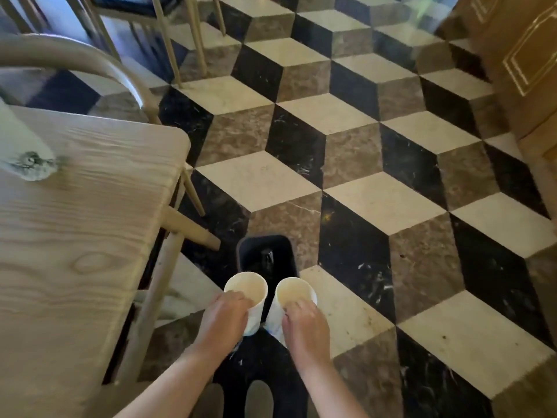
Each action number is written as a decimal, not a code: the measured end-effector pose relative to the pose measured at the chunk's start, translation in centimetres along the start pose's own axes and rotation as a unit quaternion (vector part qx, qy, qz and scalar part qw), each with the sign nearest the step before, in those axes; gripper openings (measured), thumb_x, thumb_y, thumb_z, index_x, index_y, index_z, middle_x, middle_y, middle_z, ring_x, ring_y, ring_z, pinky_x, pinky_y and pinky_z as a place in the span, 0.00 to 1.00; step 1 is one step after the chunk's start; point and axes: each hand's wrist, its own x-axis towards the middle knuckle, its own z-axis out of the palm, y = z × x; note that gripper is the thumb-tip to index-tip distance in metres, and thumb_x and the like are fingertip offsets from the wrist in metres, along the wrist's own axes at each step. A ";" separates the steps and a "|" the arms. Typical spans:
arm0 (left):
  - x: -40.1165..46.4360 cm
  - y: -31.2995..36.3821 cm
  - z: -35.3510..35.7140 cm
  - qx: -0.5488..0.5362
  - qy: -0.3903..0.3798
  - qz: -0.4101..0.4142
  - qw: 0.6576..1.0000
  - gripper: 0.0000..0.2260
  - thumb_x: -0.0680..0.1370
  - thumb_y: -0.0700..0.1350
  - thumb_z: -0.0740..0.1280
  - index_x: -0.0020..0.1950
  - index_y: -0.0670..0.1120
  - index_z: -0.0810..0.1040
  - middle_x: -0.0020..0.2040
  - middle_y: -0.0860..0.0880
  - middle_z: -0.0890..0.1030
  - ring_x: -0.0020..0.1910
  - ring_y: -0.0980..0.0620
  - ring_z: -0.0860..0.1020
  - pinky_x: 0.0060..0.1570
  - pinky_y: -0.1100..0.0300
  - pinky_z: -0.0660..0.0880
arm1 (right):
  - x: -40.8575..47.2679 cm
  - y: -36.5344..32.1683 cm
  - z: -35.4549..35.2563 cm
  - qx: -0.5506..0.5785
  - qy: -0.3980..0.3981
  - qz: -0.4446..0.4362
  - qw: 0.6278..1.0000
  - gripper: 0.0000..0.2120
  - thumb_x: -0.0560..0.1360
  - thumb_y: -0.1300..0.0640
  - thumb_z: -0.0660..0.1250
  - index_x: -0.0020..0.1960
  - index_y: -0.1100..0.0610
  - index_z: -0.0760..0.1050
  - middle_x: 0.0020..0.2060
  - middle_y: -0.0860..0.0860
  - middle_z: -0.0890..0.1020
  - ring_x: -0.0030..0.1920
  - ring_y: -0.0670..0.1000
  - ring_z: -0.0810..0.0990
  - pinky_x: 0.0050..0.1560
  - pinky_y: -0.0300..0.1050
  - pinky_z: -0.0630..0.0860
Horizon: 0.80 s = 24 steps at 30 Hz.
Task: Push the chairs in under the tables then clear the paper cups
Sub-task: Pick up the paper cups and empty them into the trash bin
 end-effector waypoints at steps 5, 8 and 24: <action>6.0 -2.5 4.4 0.048 0.008 0.028 0.998 0.11 0.73 0.37 0.66 0.54 0.45 0.80 0.49 0.48 0.81 0.50 0.45 0.75 0.53 0.54 0.71 | 5.0 3.1 6.1 -0.019 -0.003 -0.023 1.000 0.15 0.56 0.74 0.76 0.29 0.59 0.73 0.25 0.53 0.75 0.26 0.53 0.73 0.24 0.44 0.72; 8.5 -3.2 6.6 0.035 0.020 0.049 0.998 0.11 0.67 0.32 0.71 0.47 0.42 0.83 0.43 0.44 0.84 0.45 0.41 0.80 0.51 0.51 0.75 | 7.0 4.6 9.2 -0.032 -0.038 -0.036 0.998 0.14 0.56 0.72 0.76 0.29 0.58 0.73 0.25 0.53 0.76 0.26 0.53 0.74 0.25 0.44 0.73; -1.6 2.5 -7.6 0.014 0.079 -0.031 0.996 0.08 0.77 0.47 0.64 0.55 0.52 0.78 0.50 0.54 0.80 0.50 0.53 0.77 0.51 0.58 0.74 | 4.9 -4.1 -5.7 -0.043 -0.085 -0.097 0.991 0.11 0.69 0.56 0.74 0.51 0.56 0.81 0.43 0.52 0.83 0.44 0.55 0.80 0.44 0.50 0.78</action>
